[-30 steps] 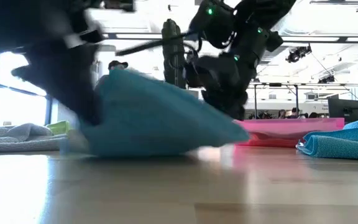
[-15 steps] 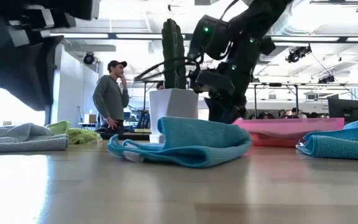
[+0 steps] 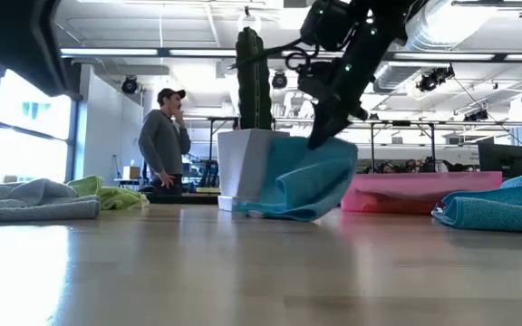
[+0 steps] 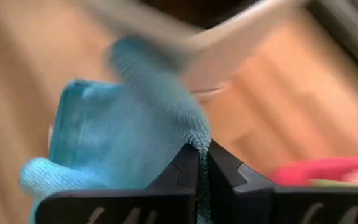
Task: Fold microfiber towels
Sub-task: Put the blue microfiber towel into the red bin
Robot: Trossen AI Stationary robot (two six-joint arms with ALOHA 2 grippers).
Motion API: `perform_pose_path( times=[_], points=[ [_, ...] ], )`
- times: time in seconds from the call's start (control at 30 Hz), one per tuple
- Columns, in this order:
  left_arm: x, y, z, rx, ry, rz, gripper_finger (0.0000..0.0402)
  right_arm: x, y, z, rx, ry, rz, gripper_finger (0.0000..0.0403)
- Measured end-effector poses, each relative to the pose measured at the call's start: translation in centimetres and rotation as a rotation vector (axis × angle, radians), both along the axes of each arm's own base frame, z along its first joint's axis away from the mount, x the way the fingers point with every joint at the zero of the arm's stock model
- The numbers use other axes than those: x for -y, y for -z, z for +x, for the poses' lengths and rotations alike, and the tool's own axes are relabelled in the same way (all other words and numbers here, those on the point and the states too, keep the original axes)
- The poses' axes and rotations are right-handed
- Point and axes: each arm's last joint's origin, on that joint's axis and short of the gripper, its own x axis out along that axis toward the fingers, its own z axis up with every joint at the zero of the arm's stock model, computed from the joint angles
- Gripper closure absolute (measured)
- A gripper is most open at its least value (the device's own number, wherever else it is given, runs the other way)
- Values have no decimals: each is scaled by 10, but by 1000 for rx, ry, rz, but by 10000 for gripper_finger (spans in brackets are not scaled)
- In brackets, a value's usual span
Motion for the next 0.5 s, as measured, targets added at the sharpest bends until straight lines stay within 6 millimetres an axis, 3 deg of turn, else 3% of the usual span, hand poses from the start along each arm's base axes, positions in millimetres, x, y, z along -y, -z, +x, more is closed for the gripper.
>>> perform_pose_path(
  times=[0.3, 0.5],
  points=[
    [3, -4, -4, 31, 6, 8, 339, 67, -13, -32, 47, 374, -47, 403],
    [3, -4, -4, 33, 7, 10, 339, 98, -16, -45, 113, 492, -55, 403]
  ],
)
